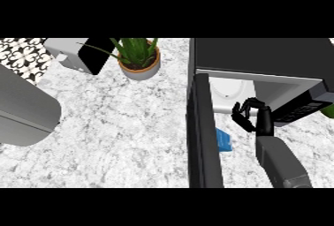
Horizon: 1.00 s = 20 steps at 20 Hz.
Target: Pick up the milk, place it into the microwave and close the microwave
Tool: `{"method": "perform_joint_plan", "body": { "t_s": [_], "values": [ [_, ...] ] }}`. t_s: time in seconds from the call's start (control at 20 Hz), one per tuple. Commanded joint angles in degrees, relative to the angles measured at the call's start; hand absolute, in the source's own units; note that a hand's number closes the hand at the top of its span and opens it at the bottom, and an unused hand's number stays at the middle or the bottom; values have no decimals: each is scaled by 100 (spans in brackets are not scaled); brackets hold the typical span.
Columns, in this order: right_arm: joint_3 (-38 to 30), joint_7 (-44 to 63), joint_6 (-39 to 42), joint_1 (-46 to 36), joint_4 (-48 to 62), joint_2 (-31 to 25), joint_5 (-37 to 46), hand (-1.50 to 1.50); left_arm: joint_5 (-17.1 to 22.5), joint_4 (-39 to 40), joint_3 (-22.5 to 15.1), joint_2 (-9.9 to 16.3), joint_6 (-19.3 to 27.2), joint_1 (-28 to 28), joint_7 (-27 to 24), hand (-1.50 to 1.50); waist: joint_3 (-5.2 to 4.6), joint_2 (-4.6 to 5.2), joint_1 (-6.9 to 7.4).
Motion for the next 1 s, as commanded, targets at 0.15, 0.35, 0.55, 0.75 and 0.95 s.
{"method": "perform_joint_plan", "body": {
  "t_s": [0.15, 0.35, 0.55, 0.75, 0.95],
  "values": [
    [31, 869, -171, -989, 25, -918, 125, 150, 120, 9, 24, 81, 72, -198, 73, -150, 70, 289, 387],
    [66, 922, -329, -979, -87, -883, 88, 150, 106, 48, 45, 135, 92, -246, 134, -150, 64, 273, 456],
    [65, 895, -335, -820, -226, -938, 3, 150, 74, 28, 149, 187, 161, -324, 160, -150, 69, 283, 511],
    [123, 833, -470, -682, -365, -868, -17, 150, 68, 16, 193, 326, 165, -406, 264, -150, 77, 321, 554],
    [179, 987, -547, -638, -466, -901, -38, 150, 79, 124, 206, 356, 154, -535, 244, -150, 56, 291, 571]
  ]
}}
